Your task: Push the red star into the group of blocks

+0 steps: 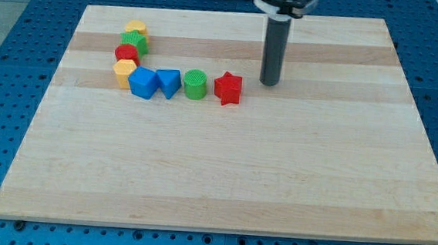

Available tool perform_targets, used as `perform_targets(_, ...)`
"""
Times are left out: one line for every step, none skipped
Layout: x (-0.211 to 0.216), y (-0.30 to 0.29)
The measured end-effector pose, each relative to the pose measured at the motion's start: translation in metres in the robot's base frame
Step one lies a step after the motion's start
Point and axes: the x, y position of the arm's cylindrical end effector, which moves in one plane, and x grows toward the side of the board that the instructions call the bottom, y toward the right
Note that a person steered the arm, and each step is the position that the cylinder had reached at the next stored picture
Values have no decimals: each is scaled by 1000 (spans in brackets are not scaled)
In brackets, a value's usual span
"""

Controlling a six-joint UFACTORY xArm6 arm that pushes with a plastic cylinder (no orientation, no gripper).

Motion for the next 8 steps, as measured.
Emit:
perform_targets(17,-10)
perform_targets(23,-21)
perform_targets(23,-42)
perform_targets(23,-65)
perform_targets(23,-84)
perform_targets(23,-93)
perform_targets(22,-94)
perform_targets(2,-90)
